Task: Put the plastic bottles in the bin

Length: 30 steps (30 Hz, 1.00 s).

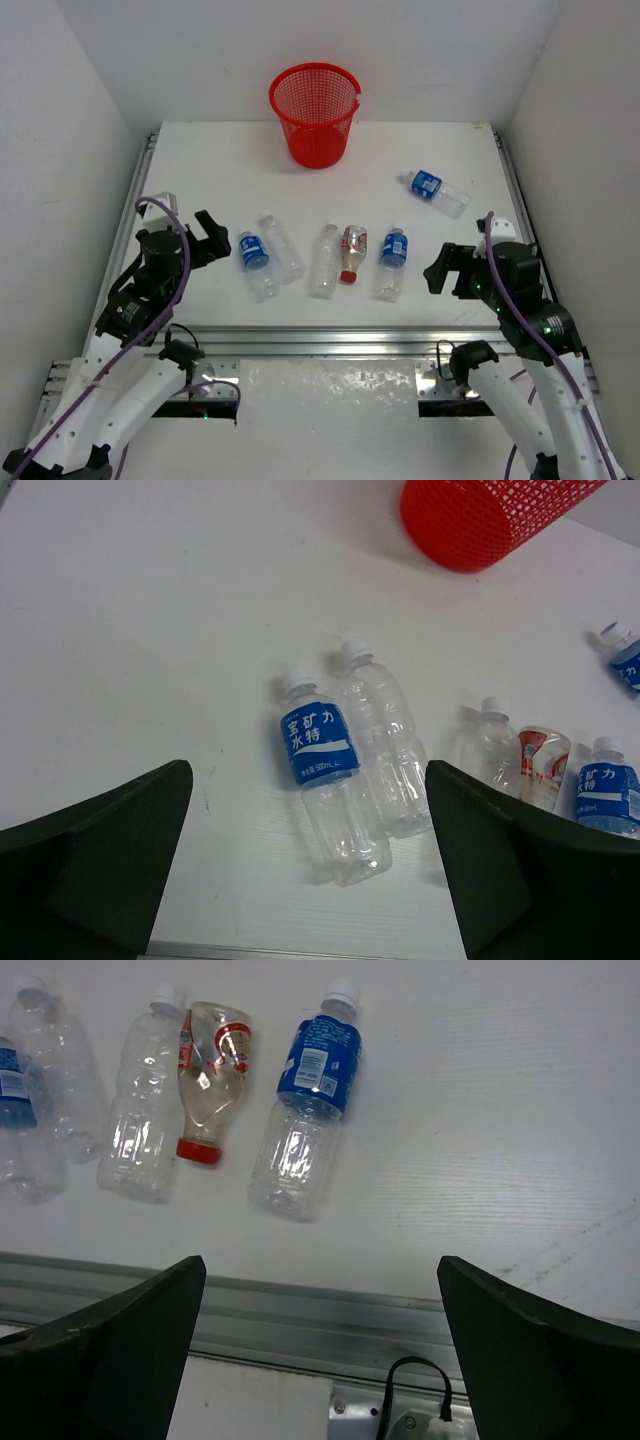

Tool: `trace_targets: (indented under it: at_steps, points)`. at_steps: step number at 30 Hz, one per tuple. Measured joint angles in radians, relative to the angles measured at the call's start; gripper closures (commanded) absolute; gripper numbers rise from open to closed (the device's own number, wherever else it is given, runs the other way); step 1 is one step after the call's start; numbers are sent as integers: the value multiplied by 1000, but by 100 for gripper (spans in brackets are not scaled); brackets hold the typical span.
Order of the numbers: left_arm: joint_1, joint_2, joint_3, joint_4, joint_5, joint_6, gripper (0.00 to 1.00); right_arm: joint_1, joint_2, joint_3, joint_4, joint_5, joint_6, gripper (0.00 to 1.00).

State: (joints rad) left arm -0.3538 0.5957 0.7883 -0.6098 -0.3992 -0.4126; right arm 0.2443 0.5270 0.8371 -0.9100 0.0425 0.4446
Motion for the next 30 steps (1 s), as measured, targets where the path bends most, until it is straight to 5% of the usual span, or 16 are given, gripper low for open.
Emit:
trace_targets:
  at_steps: [10,16,24,30]
  points:
    - [0,5,0,1,12,1,0,0,104,-53,175,-87,-4,1]
    - [0,6,0,1,18,1,0,0,542,93,296,36,-97,1]
    - [0,9,0,2,19,1,0,-23,1146,423,476,328,-454,1]
    - [0,8,0,3,21,2,0,-71,1423,537,609,396,-688,1]
